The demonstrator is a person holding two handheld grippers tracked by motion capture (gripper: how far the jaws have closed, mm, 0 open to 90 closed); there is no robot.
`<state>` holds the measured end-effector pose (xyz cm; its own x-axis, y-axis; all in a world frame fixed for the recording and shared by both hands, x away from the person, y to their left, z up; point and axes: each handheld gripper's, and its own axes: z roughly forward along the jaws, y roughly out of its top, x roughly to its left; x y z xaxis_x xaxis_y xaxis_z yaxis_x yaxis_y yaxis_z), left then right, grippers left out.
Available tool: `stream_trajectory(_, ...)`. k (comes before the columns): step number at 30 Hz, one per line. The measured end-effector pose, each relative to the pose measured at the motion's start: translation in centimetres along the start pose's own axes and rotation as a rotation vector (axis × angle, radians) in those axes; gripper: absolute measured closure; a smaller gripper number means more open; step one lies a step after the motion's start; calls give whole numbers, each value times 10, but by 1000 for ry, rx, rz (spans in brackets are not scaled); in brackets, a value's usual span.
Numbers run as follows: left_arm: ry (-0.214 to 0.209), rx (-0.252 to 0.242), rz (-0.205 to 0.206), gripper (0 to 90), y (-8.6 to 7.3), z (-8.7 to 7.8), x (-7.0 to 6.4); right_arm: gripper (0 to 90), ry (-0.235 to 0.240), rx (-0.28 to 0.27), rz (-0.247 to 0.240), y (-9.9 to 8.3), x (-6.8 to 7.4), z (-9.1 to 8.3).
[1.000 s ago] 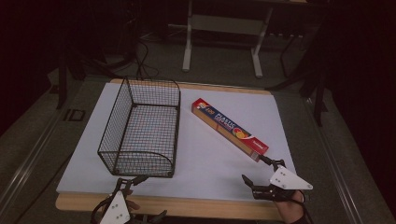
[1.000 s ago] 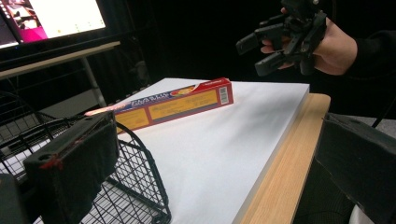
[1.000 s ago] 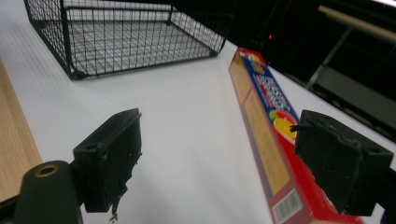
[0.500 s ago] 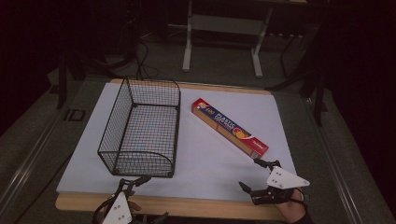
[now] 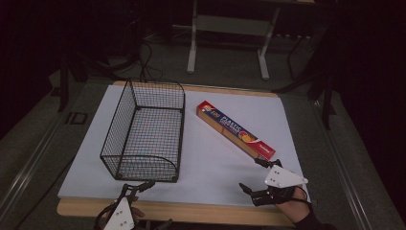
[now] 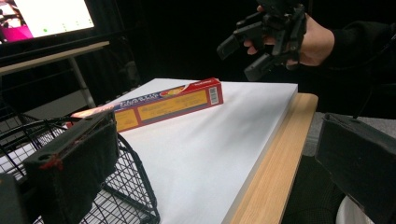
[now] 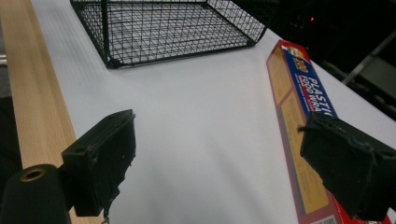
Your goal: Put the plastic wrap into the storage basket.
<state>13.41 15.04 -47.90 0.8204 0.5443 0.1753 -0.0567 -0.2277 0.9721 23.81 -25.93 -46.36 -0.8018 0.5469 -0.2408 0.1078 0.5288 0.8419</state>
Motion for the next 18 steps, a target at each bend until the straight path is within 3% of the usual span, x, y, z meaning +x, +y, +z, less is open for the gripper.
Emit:
stream_trajectory(1, 3, 4, 9, 1, 0, 0, -1, 100, -24, 18, 17, 1, -3, 3)
stream_trajectory(4, 3, 5, 13, 1, 0, 1, -1, 100, -28, 31, 45, 3, -10, 6)
stream_trajectory(13, -1, 4, 9, 1, 0, 1, -1, 100, -22, 36, 65, 10, -26, 13)
stream_trajectory(16, 1, 13, 21, 1, 0, 1, -2, 125, -66, 46, 79, 15, -38, 19)
stream_trajectory(18, 0, 13, 26, 1, 0, 1, -3, 124, -69, 43, 105, 17, -45, 22)
